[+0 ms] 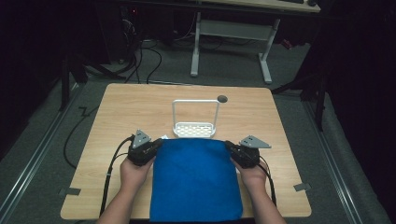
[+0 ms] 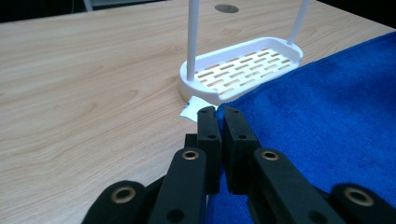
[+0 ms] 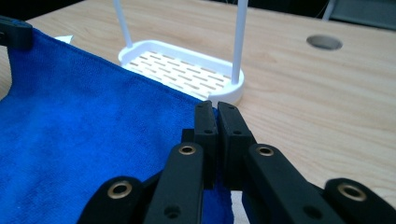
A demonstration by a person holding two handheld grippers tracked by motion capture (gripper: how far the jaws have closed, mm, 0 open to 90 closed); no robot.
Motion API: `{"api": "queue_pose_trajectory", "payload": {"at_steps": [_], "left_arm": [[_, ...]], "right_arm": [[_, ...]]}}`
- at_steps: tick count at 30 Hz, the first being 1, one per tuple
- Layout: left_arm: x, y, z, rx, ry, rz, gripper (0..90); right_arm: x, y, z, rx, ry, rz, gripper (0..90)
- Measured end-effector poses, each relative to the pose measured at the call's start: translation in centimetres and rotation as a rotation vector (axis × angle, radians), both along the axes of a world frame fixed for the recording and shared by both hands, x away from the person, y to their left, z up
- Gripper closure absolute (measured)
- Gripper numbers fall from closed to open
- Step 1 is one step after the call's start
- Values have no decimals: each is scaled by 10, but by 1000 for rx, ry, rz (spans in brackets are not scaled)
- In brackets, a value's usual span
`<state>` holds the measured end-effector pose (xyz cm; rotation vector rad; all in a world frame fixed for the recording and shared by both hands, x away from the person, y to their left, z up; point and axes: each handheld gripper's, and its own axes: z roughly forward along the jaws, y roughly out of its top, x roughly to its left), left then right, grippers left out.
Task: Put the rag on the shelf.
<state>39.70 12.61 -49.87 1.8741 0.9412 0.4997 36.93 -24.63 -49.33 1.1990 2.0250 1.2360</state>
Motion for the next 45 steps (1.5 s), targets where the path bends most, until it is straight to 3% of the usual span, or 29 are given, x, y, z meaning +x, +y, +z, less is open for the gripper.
{"api": "queue_pose_trajectory", "payload": {"at_steps": [7, 8, 21, 23, 26, 29, 31, 33, 34, 38, 45], "left_arm": [[-7, 5, 11, -50, -38, 4, 867], [-10, 7, 16, -74, -58, 7, 867], [-29, 8, 45, -118, -165, -7, 865], [-31, 7, 49, -111, -183, -5, 866], [-35, 9, 57, -133, -208, -10, 867], [-38, 9, 64, -155, -228, -16, 867], [-42, 8, 74, -162, -265, -15, 868], [-42, 8, 78, -158, -281, -9, 868], [-40, 9, 84, -184, -288, -5, 870], [-39, 11, 95, -219, -320, 7, 871], [-33, 8, 119, -232, -367, 8, 871]], "right_arm": [[-9, 0, 16, 21, -82, -3, 876], [-10, 0, 19, 26, -95, -4, 876], [-27, 1, 46, 66, -198, 9, 876], [-32, 2, 54, 77, -225, 17, 877], [-37, 2, 63, 93, -253, 21, 877], [-40, 3, 69, 93, -278, 24, 877], [-44, 4, 76, 77, -310, 16, 877], [-44, 3, 78, 84, -315, 16, 877], [-45, 1, 84, 86, -333, 9, 877], [-45, -1, 96, 92, -364, -3, 877], [-40, -4, 120, 98, -417, -20, 877]]}}
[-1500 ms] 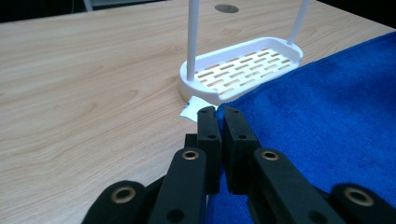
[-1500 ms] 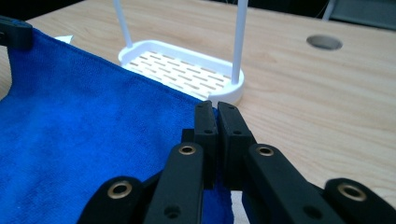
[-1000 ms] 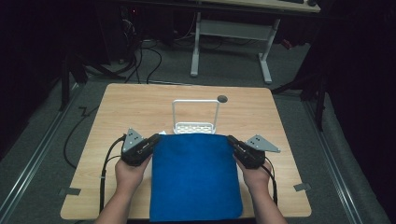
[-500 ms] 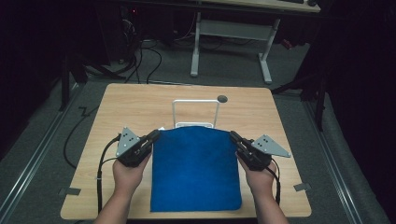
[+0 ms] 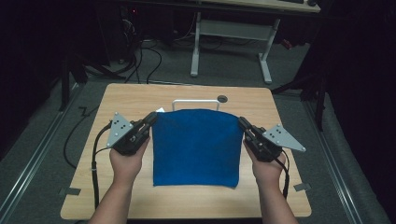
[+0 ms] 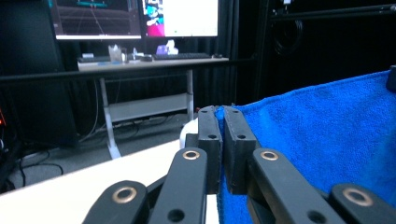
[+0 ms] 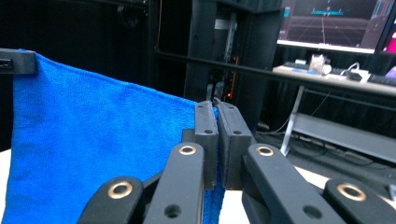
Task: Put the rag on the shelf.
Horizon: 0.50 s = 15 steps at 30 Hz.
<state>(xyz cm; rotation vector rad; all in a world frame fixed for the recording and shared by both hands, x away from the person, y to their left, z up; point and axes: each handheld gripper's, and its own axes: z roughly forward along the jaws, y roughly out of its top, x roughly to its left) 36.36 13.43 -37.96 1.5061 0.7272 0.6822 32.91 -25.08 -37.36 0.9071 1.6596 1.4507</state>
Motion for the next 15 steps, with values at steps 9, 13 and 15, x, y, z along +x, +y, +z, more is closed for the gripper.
{"api": "queue_pose_trajectory", "payload": {"at_steps": [9, 13, 15], "left_arm": [[8, -5, 25, 15, -46, 6, 873], [9, -5, 35, 12, -64, 11, 874], [9, -4, 39, 14, -74, 17, 874]], "right_arm": [[9, 1, 27, -5, -54, -4, 877], [10, 1, 36, -8, -70, -8, 877], [11, 1, 40, -9, -75, -9, 877]]}}
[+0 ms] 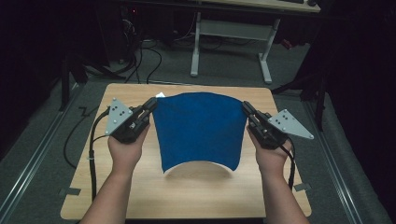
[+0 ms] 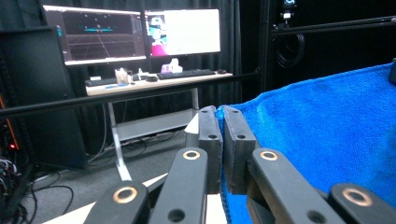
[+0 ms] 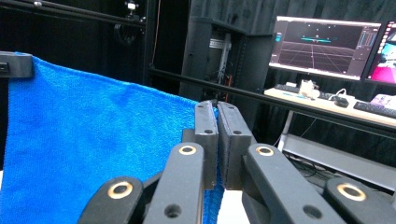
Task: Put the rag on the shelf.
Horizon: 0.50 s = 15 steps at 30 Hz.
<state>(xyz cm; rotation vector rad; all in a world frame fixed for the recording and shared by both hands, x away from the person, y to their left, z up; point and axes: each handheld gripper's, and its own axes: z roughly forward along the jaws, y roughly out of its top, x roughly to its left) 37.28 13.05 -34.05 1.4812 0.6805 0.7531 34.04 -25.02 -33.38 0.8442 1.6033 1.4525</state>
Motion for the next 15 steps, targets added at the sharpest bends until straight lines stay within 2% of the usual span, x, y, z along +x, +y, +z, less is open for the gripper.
{"api": "queue_pose_trajectory", "payload": {"at_steps": [9, 15], "left_arm": [[2, 4, 8, -1, -10, 15, 875], [18, 6, 9, 30, 5, 41, 876]], "right_arm": [[2, -1, 6, 10, -7, -6, 877], [9, -2, 8, 10, 4, -13, 878]]}}
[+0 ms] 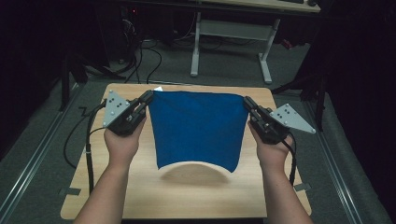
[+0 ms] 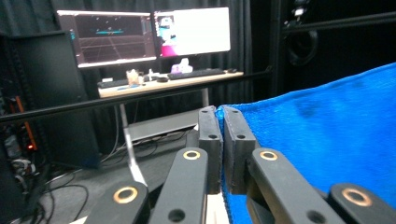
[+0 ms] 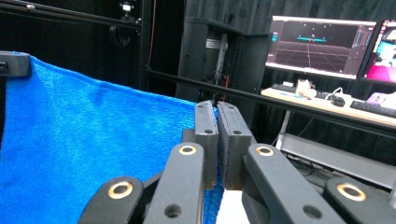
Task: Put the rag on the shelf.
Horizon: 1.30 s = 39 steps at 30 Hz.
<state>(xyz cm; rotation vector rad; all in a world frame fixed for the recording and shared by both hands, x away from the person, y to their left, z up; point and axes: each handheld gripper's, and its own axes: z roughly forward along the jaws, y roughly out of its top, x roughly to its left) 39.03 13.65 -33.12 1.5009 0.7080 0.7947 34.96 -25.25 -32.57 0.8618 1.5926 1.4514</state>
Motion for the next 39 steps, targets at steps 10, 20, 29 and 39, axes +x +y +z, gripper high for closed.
{"api": "queue_pose_trajectory", "payload": {"at_steps": [10, 20, 29, 39], "left_arm": [[44, -2, 0, 20, 82, 8, 876], [89, -10, -6, 56, 150, 29, 875], [122, -20, -5, 101, 178, 56, 874], [148, -23, -32, 163, 273, 74, 873]], "right_arm": [[35, -3, 7, 22, 48, -22, 880], [75, -6, -1, 20, 96, -52, 880], [111, -10, -3, 2, 131, -78, 880], [147, -7, -23, -44, 216, -94, 879]]}}
